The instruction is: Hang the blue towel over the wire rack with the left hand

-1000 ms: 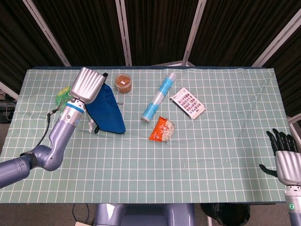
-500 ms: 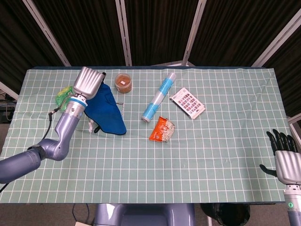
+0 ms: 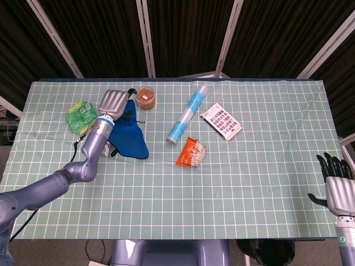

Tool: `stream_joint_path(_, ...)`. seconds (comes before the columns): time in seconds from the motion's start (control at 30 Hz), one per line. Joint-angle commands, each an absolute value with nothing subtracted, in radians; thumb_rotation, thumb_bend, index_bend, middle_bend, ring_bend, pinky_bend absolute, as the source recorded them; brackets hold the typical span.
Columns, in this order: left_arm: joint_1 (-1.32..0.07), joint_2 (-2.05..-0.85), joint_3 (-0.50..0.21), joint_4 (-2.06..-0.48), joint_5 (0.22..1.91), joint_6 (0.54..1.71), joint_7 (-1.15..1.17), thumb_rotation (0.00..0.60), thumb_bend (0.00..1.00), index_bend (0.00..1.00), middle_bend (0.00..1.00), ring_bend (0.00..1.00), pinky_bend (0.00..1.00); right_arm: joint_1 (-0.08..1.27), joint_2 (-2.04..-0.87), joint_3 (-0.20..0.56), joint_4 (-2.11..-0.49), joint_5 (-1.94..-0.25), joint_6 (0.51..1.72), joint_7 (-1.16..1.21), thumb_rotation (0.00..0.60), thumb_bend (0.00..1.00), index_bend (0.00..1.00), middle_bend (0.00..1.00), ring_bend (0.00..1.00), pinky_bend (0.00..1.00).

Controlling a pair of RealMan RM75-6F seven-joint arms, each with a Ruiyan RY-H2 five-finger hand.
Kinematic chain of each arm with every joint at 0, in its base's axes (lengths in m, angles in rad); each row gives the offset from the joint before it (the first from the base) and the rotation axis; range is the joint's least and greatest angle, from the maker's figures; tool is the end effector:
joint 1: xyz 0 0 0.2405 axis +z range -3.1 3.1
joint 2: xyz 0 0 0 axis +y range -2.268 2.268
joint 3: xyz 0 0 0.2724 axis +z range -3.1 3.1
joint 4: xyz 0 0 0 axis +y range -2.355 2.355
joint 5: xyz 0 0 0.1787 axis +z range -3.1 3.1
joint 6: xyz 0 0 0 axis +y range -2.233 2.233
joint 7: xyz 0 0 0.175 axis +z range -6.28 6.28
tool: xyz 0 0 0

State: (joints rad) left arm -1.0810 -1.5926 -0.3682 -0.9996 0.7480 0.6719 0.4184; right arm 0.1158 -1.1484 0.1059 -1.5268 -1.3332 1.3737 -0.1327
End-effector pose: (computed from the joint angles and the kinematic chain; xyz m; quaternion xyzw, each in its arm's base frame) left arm -0.1065 0.5168 0.0486 -0.6978 -0.3712 -0.3432 0.5075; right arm -0.3484 -0.2299 0.1973 0.5868 -0.3805 0.3017 0.6480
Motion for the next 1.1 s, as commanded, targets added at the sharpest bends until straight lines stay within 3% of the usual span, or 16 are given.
stream_joint_path(0.03,-1.074,-1.587,-0.409,-1.025,0.759,0.654,0.306,0.6,0.0,0.0,0.86,0.88,1.0,0.116,-1.149,0.105,-1.527,-1.333,1.374,-0.134,0.6,0.0,0.0,0.0,0.0,0.0)
stream_joint_path(0.3,-1.01,-1.505,-0.435,-1.162,0.852,0.67,0.121,0.6,0.0,0.0,0.85,0.88,1.0,0.115,-1.149,0.103,-1.532,-1.341,1.378,-0.133,0.6,0.0,0.0,0.0,0.0,0.0)
stream_joint_path(0.53,-0.881,-1.373,-0.398,-1.347,0.982,0.769,0.011,0.6,0.0,0.0,0.81,0.84,0.98,0.111,-1.143,0.097,-1.543,-1.363,1.392,-0.123,0.6,0.0,0.0,0.0,0.0,0.0)
stream_joint_path(0.63,-0.8,-1.287,-0.345,-1.449,1.034,0.854,0.044,0.6,0.0,0.0,0.67,0.68,0.78,0.108,-1.137,0.093,-1.553,-1.379,1.402,-0.115,0.6,0.0,0.0,0.0,0.0,0.0)
stream_joint_path(0.7,-0.75,-1.235,-0.305,-1.514,1.056,0.919,0.101,0.6,0.0,0.0,0.45,0.43,0.46,0.107,-1.134,0.09,-1.56,-1.391,1.407,-0.112,0.6,0.0,0.0,0.0,0.0,0.0)
stream_joint_path(0.77,-0.696,-1.193,-0.264,-1.576,1.075,1.01,0.187,0.6,0.0,0.0,0.24,0.22,0.24,0.106,-1.131,0.085,-1.566,-1.402,1.41,-0.108,0.6,0.0,0.0,0.0,0.0,0.0)
stream_joint_path(0.83,-0.636,-1.17,-0.226,-1.631,1.093,1.128,0.281,0.6,0.0,0.0,0.08,0.07,0.11,0.106,-1.128,0.083,-1.57,-1.412,1.414,-0.102,0.6,0.0,0.0,0.0,0.0,0.0)
stream_joint_path(0.93,-0.552,-1.157,-0.182,-1.706,1.102,1.256,0.341,0.6,0.0,0.0,0.0,0.0,0.01,0.106,-1.122,0.081,-1.576,-1.424,1.419,-0.094,0.6,0.0,0.0,0.0,0.0,0.0)
stream_joint_path(1.1,-0.404,-1.124,-0.093,-1.818,1.14,1.408,0.346,0.6,0.0,0.0,0.0,0.0,0.0,0.102,-1.108,0.074,-1.588,-1.45,1.432,-0.079,0.6,0.0,0.0,0.0,0.0,0.0)
